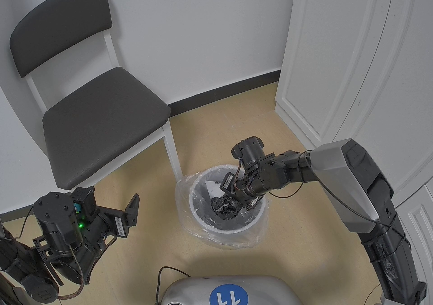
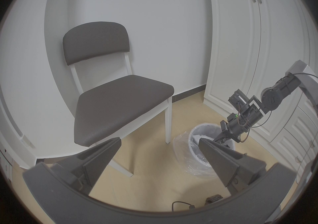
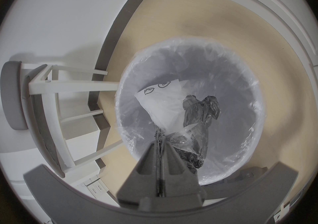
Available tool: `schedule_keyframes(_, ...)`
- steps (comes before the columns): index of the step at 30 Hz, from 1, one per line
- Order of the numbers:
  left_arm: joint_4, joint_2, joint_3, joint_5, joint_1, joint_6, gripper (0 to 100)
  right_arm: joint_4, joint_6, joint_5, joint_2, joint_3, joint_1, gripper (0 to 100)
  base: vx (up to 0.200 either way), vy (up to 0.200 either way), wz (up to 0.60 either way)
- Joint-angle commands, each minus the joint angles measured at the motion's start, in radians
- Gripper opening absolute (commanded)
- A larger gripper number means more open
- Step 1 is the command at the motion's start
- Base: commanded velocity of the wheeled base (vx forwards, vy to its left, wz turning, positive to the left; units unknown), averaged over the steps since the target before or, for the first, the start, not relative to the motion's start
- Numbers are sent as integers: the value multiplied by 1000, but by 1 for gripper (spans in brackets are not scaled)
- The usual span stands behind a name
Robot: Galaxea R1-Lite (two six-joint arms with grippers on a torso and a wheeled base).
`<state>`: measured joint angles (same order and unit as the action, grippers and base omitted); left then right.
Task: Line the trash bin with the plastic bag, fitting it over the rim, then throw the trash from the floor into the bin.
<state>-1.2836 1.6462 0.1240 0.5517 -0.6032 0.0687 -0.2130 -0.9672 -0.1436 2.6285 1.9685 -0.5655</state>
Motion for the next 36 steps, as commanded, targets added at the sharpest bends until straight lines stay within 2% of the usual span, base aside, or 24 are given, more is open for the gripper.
schedule_keyframes(1,0,1,0,1,0,0,100,0,1,-1,-5,-5,-5,0,0,0,0)
schedule_keyframes(13,0,3,-1,1,-1,0,100,3,33,2,10,-40,-27,0,0,0,0)
schedule_keyframes(14,0,3,0,1,0,0,100,6,32,6,10,-45,-27,100,0,0,0)
schedule_keyframes(23,0,4,-1,1,0,0,100,17,32,13,8,-40,-27,100,0,0,0)
schedule_keyframes(27,0,4,-1,1,0,2,100,76,27,61,13,-45,-25,100,0,0,0)
schedule_keyframes(31,0,4,-1,1,0,2,100,107,25,81,8,-57,-27,100,0,0,0)
schedule_keyframes(36,0,3,-1,1,-1,0,100,109,51,107,-117,-126,-27,100,0,0,0)
